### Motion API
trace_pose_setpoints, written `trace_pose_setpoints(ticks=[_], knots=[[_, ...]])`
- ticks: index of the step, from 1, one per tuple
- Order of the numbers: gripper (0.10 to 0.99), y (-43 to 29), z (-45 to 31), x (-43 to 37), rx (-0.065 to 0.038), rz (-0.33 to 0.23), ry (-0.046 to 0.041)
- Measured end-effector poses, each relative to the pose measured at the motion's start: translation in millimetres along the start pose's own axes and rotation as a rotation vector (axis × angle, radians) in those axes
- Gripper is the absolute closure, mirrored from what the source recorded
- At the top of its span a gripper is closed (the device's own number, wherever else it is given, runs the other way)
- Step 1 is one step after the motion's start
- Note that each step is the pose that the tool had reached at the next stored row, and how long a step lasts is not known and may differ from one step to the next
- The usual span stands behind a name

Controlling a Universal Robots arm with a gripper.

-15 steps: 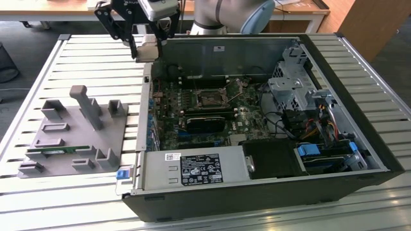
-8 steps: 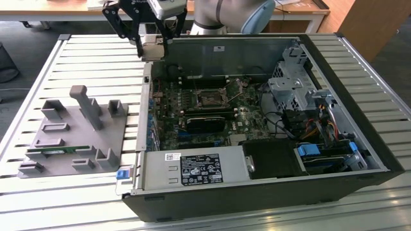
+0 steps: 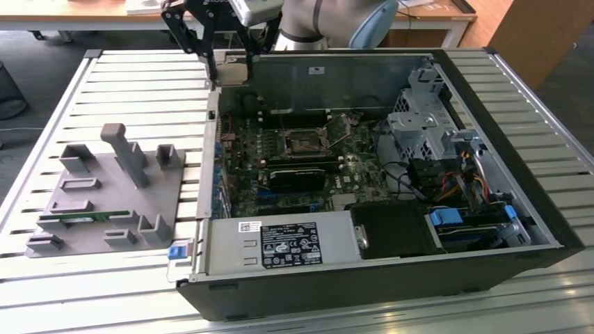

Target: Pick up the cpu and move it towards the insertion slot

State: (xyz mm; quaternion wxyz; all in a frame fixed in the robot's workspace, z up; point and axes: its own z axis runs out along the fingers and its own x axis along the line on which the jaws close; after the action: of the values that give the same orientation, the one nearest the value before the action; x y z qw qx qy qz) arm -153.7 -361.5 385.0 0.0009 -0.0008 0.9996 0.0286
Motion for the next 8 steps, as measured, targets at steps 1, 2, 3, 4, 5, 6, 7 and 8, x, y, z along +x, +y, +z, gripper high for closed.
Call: trace_pose_setpoints(ticks=[1, 2, 3, 4, 5, 6, 7, 8], knots=[[0.549, 0.5, 0.0, -1.7, 0.0, 0.0, 0.0], [0.549, 1.0, 0.1, -3.6, 0.0, 0.0, 0.0], [0.549, 1.4, 0.1, -5.6, 0.0, 0.0, 0.0], [0.549, 1.9, 0.1, -7.6, 0.0, 0.0, 0.0], [0.549, 2.4, 0.2, -9.3, 0.0, 0.0, 0.0], [0.549, 2.9, 0.2, -11.0, 0.0, 0.0, 0.0], [0.549, 3.4, 0.2, -12.7, 0.0, 0.0, 0.0], [0.549, 3.9, 0.3, -14.3, 0.0, 0.0, 0.0]])
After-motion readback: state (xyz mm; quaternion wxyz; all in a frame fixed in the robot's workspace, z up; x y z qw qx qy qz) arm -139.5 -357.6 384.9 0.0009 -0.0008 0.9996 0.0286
